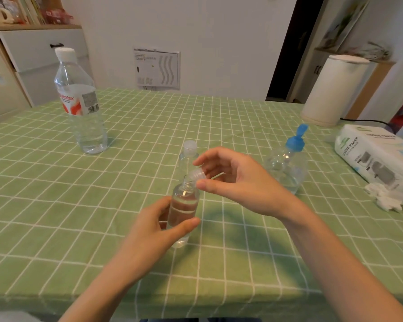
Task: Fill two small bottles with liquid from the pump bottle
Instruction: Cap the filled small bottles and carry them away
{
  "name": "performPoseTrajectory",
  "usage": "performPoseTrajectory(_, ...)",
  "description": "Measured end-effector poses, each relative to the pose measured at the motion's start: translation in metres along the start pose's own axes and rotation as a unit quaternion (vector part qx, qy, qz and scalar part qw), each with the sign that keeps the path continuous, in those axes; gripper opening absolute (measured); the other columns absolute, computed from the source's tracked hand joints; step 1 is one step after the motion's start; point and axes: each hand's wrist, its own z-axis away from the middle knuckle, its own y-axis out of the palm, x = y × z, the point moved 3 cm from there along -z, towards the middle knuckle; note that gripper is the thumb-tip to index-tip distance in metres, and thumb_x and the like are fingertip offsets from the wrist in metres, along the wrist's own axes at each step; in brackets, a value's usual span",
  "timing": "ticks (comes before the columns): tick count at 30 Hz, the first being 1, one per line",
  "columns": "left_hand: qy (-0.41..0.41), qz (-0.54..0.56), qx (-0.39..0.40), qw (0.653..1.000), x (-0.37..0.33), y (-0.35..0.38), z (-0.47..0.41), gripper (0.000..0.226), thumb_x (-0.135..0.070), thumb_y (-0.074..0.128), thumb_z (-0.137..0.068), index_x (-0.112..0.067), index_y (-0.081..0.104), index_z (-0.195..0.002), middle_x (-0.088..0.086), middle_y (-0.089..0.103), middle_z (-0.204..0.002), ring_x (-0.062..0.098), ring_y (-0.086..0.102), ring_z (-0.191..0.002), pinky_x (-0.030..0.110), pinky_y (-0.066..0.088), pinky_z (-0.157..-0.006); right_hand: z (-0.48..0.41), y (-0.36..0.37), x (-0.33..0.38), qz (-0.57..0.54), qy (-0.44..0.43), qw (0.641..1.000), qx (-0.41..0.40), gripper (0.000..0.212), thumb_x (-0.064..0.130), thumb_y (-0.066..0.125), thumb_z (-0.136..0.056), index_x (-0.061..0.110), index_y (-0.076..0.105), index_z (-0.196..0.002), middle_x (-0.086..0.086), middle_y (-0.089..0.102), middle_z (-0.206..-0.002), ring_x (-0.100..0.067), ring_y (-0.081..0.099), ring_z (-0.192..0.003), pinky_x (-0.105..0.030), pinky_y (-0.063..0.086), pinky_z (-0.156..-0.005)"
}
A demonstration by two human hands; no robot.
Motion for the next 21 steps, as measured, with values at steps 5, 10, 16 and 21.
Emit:
performPoseTrajectory(5,0.002,-0.014,0.014,1.000,0.000,0.002,-0.002,0.041,-0.047,0.071,-0.060,-0.028,0.067,-0.096,-0.010,0.073,-0.094,0.009,0.068,-0.085,0.042,0.054,-0.085,-0.003,0.000,0.003,-0.012,-0.012,1.000,0.006,0.025,0.004,0.071,-0.082,0.016,0.066,-0.103,-0.005,0.068,-0.101,-0.013,0.064,-0.091,-0.032,0.056,-0.087)
performPoseTrajectory(10,0.000,-0.024,0.020,1.000,-0.006,0.001,-0.005,0.041,-0.042,0.071,-0.061,-0.025,0.067,-0.098,-0.009,0.074,-0.092,0.008,0.069,-0.083,0.042,0.053,-0.086,-0.005,-0.001,0.008,0.015,-0.020,0.999,0.021,0.028,0.003,0.069,-0.084,0.021,0.067,-0.106,-0.002,0.070,-0.103,-0.011,0.067,-0.095,-0.026,0.054,-0.088)
performPoseTrajectory(16,0.005,-0.036,0.031,0.999,-0.013,-0.003,-0.007,0.039,-0.041,0.070,-0.062,-0.024,0.068,-0.097,-0.007,0.074,-0.091,0.009,0.068,-0.085,0.044,0.051,-0.087,-0.007,-0.005,0.012,0.044,-0.025,0.998,0.039,0.033,0.000,0.068,-0.084,0.023,0.067,-0.107,0.000,0.071,-0.102,-0.010,0.068,-0.095,-0.022,0.053,-0.090)
performPoseTrajectory(21,0.002,-0.034,0.026,0.999,-0.012,-0.001,-0.006,0.041,-0.044,0.070,-0.061,-0.026,0.067,-0.098,-0.009,0.073,-0.093,0.007,0.068,-0.086,0.041,0.053,-0.087,-0.011,-0.007,0.009,0.071,-0.018,0.997,-0.005,0.021,0.013,0.081,-0.073,0.012,0.071,-0.091,-0.003,0.072,-0.086,-0.011,0.067,-0.079,-0.026,0.057,-0.078)
